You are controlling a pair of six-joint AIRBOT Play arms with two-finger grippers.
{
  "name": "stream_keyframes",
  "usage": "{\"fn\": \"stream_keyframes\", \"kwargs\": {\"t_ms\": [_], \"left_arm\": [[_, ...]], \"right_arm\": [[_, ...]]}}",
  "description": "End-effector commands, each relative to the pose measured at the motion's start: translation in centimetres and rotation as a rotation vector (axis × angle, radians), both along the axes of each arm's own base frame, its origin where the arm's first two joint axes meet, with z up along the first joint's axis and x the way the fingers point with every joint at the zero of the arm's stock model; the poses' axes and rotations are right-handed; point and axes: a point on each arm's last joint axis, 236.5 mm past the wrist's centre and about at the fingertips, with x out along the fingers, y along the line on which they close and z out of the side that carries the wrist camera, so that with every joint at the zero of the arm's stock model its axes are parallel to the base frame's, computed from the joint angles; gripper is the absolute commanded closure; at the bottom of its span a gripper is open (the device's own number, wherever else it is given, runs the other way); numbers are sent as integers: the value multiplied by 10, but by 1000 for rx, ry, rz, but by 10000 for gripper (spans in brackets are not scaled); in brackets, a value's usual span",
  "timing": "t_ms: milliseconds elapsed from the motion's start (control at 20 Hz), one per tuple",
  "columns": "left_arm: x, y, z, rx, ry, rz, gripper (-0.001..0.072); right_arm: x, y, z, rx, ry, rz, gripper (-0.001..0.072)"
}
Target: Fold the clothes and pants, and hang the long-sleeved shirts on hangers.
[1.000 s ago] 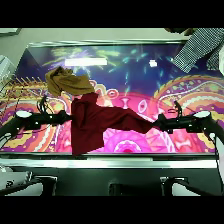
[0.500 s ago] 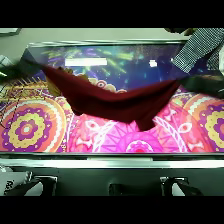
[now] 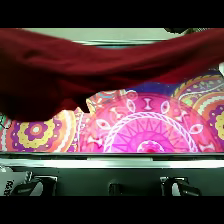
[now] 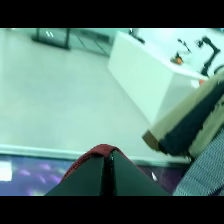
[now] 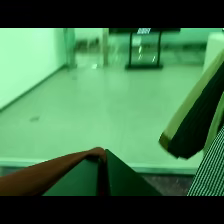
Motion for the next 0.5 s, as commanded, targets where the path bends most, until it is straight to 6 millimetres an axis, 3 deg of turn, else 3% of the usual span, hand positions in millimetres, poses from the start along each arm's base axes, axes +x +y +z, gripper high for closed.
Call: {"fn": "stream_keyframes", "kwargs": {"t_ms": [0,100,200,350,450], "left_arm": [[-32,22,12,-39,-42,117,691],[-14,24,-6,-29,37,118,691],[23,21,-45,19,185,80,691],[96,18,-133,41,474,-9,690],[148,18,-206,-11,677,-69,689]], "right_arm": [[-35,-3,25,5,-106,-51,686],[-23,-6,17,8,-68,-52,686],[12,-13,-12,67,71,-33,686],[90,-25,-101,126,438,7,685],[144,-29,-182,205,729,65,685]]}}
